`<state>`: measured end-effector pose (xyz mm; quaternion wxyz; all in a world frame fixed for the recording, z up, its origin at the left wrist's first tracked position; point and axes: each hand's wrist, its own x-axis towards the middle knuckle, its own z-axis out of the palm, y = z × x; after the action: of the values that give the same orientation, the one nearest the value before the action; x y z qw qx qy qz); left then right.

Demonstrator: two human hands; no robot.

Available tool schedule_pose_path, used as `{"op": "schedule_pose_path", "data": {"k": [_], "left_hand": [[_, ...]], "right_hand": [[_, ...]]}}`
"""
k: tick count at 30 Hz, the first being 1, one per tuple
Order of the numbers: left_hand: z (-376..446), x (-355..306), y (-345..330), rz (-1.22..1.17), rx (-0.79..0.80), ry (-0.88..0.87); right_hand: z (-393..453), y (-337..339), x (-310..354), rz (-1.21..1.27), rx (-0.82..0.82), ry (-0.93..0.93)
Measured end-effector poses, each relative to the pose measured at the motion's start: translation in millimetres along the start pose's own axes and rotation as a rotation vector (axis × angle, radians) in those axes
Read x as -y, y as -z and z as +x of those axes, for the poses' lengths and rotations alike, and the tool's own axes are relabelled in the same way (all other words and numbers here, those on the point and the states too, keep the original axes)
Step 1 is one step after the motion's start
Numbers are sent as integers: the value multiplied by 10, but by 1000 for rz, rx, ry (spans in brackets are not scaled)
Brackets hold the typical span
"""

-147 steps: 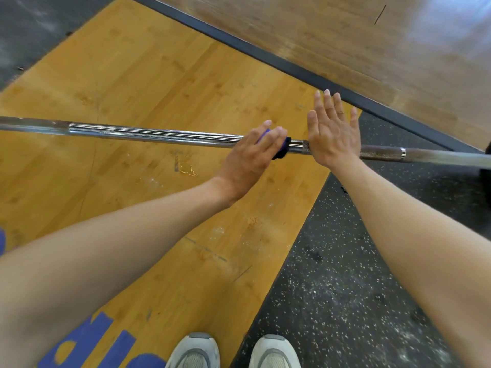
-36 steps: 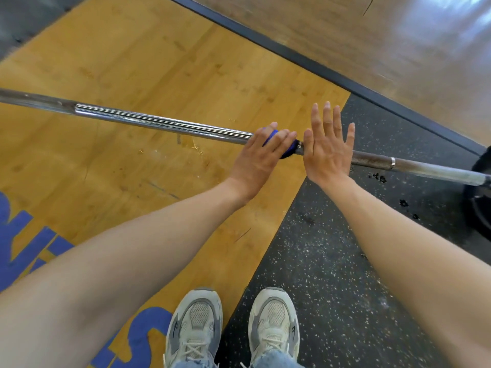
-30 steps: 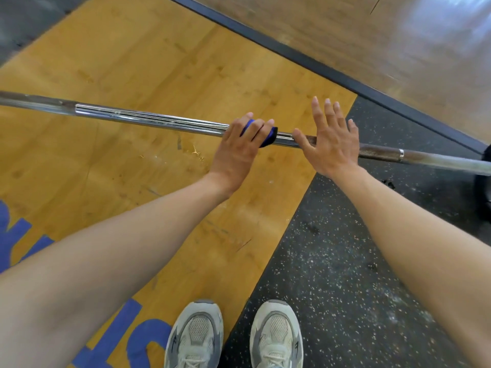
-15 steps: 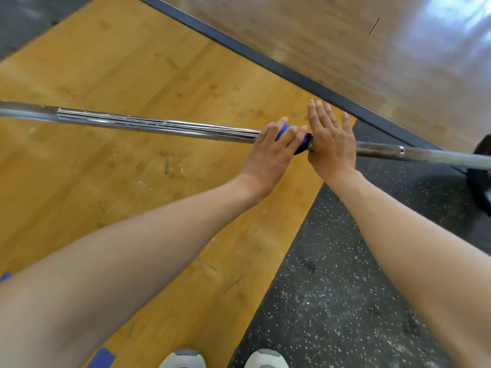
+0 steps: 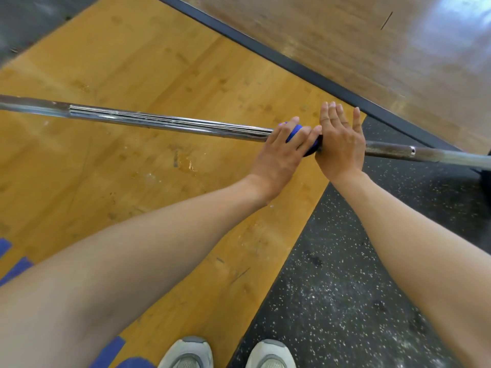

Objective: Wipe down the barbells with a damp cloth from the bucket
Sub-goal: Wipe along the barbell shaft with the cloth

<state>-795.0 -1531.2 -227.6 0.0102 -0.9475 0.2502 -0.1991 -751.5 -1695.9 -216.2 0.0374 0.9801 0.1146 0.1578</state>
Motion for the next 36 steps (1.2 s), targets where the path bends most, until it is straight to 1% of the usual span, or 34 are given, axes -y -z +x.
{"op": "schedule_pose_path", "data": {"k": [2, 3, 6, 8, 10, 11, 14, 16, 18, 21, 24, 27, 29, 32, 36], "left_hand": [[-33, 42, -4, 16, -37, -54], [-108, 124, 37, 17, -28, -43], [-486, 430, 206, 28, 56, 131], [-617, 521, 283, 9, 49, 205], [-622, 397, 308, -27, 14, 239], [-596, 281, 303, -37, 11, 207], [-508, -109, 269, -22, -4, 7], [-523, -160, 284, -28, -19, -48], [-625, -46, 354, -26, -2, -50], [-914, 134, 478, -53, 94, 52], [-1060, 5, 562, -48, 54, 103], [-1100, -277, 591, -74, 19, 37], [-1159, -397, 646, -78, 42, 16], [-1327, -395, 736, -67, 51, -32], [-1461, -326, 837, -68, 76, -53]], "right_hand": [[-64, 25, 15, -1, 20, -3], [-94, 46, 28, 0, 39, -5], [-186, 101, 75, -20, 75, -19], [-262, 130, 96, -39, 77, -39], [-355, 147, 133, -53, 67, -56], [-398, 156, 157, -61, 53, -64], [-543, 184, 209, -71, 22, -85], [-658, 201, 239, -89, 3, -95], [-754, 228, 275, -115, -20, -102], [-908, 256, 330, -135, -31, -124], [-1061, 295, 398, -163, -35, -148], [-1220, 354, 448, -167, -30, -156], [-1332, 406, 478, -174, -27, -161], [-1512, 489, 567, -146, -7, -187], [-1756, 673, 706, -55, 98, -237]]}}
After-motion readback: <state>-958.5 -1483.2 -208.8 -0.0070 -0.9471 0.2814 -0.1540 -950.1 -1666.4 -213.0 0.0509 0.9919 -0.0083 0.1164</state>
